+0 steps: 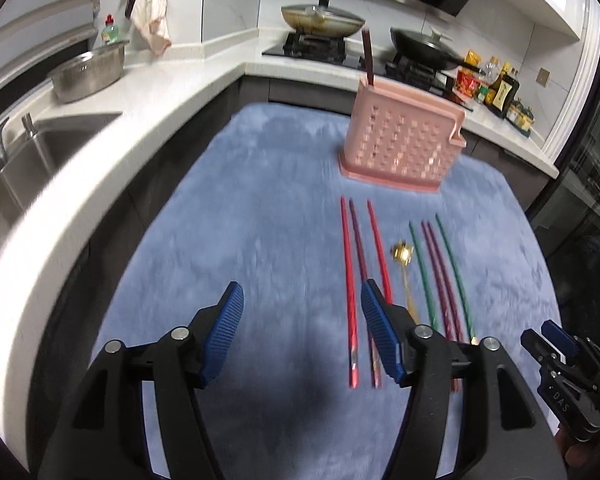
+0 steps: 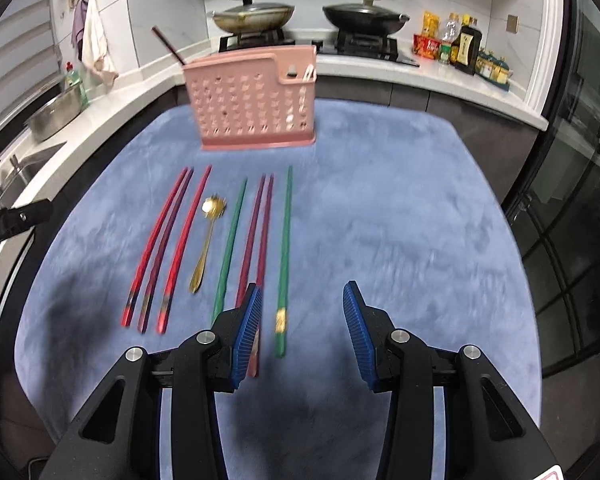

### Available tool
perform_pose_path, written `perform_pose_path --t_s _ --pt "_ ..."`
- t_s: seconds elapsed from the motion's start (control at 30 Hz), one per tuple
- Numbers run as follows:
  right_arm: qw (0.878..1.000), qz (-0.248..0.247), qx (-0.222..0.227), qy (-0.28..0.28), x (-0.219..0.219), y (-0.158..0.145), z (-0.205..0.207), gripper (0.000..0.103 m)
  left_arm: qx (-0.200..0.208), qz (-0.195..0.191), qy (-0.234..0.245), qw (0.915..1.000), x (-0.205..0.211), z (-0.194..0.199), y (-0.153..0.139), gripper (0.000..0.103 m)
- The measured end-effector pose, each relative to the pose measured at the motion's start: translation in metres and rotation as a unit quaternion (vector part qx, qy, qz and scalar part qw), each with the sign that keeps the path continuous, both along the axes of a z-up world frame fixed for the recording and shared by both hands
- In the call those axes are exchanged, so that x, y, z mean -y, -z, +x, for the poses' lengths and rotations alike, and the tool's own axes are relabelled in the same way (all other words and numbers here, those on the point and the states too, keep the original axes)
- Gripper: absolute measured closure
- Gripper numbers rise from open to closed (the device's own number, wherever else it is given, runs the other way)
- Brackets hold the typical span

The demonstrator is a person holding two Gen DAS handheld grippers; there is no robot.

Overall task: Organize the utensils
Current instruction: 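Withdraw both open tools from the basket back over the utensils, then grasp a green chopstick with the right tool while the left tool grasps a red chopstick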

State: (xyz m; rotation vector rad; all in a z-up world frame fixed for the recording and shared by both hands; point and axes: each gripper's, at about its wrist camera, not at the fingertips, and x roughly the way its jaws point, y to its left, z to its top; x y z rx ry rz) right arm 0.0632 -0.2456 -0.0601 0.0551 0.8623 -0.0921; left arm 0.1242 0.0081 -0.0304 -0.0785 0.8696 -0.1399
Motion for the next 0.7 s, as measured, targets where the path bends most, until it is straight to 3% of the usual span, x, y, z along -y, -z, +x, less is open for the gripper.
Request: perform_pose_path --t_s 0.43,0.7 --pt "0.999 0.032 -0.033 0.015 0.006 0.041 0.004 0.064 -0.045 0.009 0.007 0.9989 0.007 -0.019 0.047 0.044" --pt "0.998 0.036 -0.047 0.003 0.001 0.055 0.017 0.077 -0.054 0.011 0.009 0.9984 0.012 -0.019 0.056 0.044"
